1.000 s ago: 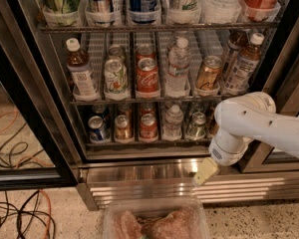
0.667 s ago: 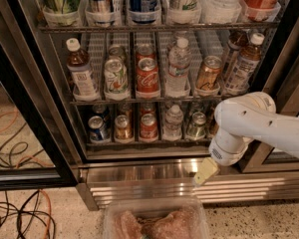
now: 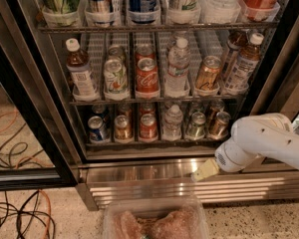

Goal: Pick green can from bottom shelf of fridge

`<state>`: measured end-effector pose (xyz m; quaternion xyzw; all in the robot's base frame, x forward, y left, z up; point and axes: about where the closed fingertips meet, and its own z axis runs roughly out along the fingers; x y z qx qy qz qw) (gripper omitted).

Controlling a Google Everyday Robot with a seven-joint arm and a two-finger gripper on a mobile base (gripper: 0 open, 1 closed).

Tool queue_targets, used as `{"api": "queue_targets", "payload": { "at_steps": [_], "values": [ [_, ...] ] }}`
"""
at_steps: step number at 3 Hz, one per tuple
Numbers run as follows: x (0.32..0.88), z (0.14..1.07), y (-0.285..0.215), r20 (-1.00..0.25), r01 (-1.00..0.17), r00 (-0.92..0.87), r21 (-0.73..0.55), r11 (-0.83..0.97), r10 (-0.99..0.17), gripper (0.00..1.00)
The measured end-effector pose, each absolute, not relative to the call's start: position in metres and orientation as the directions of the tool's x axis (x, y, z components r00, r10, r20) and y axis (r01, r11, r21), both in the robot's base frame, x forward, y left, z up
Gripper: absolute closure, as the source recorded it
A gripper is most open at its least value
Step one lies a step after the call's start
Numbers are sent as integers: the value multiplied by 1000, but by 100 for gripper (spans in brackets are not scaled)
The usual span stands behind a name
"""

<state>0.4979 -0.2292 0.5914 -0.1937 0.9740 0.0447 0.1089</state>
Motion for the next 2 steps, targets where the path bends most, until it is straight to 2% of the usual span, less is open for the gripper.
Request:
{"api": "queue_targets", "payload": {
  "at_steps": [1, 2],
  "values": [
    [513, 586, -238, -335, -324, -899, 80, 943, -280, 0],
    [513, 586, -238, -335, -324, -899, 80, 943, -280, 0]
  ]
}}
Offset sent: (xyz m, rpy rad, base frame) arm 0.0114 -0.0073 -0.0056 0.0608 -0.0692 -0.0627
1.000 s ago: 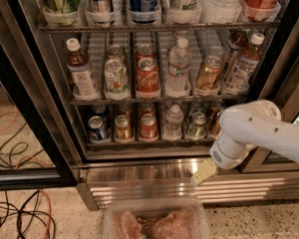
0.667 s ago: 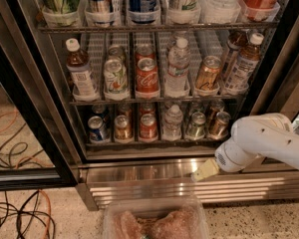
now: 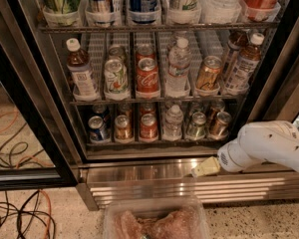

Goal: Pick green can from bottom shelf of fridge

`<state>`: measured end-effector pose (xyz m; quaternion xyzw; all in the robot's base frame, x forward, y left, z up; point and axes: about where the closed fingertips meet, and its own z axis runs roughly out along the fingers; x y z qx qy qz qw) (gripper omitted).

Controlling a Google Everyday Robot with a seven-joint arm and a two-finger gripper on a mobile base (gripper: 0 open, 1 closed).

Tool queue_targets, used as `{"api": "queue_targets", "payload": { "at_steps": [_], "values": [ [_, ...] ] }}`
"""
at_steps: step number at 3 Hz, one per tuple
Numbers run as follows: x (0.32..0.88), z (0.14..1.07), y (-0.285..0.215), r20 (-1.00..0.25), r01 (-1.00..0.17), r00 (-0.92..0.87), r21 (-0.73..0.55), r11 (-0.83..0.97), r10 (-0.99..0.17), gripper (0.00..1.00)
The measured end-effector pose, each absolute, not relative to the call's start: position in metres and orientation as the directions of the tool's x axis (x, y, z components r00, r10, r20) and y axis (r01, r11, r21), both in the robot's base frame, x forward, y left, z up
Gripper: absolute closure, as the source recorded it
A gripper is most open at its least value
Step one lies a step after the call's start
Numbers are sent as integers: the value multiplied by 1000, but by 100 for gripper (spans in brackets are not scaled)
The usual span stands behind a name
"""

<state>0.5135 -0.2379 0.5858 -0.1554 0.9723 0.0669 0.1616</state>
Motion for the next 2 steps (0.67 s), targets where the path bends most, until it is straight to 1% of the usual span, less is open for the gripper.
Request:
{"api": "queue_targets", "payload": {
  "at_steps": [2],
  "values": [
    [528, 575, -216, -446, -335, -856, 97, 937, -260, 0]
  ]
}}
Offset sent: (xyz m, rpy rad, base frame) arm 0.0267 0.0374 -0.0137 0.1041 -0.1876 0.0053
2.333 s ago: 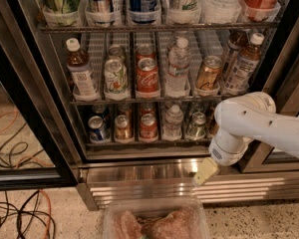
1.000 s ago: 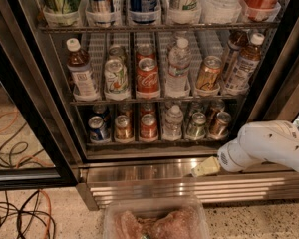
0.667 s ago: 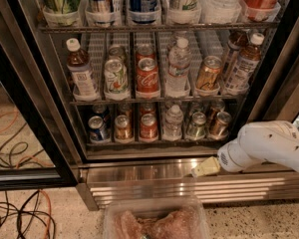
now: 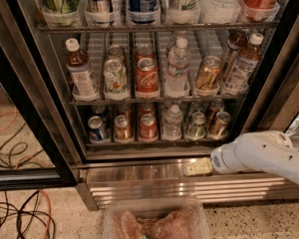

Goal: Pick green can from bottom shelf of fridge

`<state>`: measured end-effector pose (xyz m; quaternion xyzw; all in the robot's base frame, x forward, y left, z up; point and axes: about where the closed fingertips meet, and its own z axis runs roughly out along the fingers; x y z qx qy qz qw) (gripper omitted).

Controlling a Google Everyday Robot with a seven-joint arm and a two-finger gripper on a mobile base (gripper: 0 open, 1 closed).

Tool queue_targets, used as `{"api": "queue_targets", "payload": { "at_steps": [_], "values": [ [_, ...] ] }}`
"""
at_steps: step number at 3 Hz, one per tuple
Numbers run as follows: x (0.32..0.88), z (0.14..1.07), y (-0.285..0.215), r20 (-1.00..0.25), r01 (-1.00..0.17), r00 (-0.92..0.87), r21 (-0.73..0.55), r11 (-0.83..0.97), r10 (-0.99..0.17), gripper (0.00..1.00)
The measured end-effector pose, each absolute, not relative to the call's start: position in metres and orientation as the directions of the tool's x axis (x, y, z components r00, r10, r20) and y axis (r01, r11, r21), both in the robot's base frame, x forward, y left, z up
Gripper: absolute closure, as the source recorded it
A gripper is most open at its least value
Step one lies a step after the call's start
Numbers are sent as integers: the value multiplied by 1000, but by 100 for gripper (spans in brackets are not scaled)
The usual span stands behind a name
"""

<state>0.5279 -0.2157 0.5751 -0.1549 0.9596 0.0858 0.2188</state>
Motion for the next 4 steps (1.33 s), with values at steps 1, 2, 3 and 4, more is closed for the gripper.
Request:
{"api": "queue_targets", "payload": {
  "at_steps": [1, 2, 3, 4],
  "values": [
    [536, 562, -194, -485, -357, -837, 133, 925, -253, 0],
    [536, 562, -194, -485, -357, -837, 133, 925, -253, 0],
    [538, 563, -193, -528, -350, -815, 118, 929, -240, 0],
    [546, 569, -194, -609, -341, -764, 106, 934, -210, 0]
  ]
}}
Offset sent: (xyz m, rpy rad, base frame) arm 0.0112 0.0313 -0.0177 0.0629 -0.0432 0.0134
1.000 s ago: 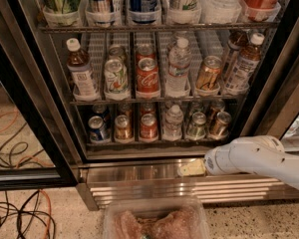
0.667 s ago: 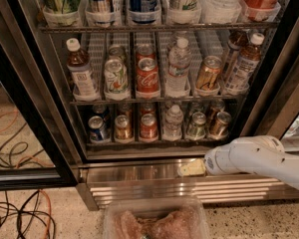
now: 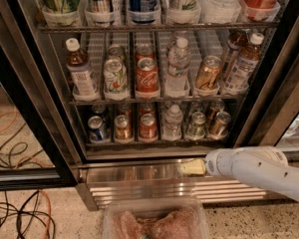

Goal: Pick green can from bottom shelf of fridge

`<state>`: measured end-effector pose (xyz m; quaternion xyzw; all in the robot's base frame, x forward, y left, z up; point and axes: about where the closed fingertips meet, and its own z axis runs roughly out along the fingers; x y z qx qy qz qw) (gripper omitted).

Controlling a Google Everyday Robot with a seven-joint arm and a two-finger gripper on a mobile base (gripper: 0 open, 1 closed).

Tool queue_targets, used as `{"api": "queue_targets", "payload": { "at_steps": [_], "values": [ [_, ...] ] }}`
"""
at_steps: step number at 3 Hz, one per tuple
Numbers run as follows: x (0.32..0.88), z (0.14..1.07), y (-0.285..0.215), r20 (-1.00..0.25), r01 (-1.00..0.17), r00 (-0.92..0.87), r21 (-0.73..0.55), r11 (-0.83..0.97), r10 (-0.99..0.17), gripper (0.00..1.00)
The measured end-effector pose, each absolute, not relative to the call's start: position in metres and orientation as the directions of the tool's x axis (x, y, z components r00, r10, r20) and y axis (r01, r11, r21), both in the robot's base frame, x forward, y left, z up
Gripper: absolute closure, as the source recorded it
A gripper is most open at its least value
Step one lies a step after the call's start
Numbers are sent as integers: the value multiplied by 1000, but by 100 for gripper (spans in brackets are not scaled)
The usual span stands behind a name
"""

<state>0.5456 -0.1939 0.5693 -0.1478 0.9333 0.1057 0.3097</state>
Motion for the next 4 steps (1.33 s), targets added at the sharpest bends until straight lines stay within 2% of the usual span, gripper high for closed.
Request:
{"api": "queue_targets", "payload": {
  "at_steps": [1, 4],
  "values": [
    [555, 575, -195, -665, -329, -726, 110, 938, -176, 0],
    [585, 575, -191, -731, -307, -676, 159, 938, -97, 0]
  ]
}}
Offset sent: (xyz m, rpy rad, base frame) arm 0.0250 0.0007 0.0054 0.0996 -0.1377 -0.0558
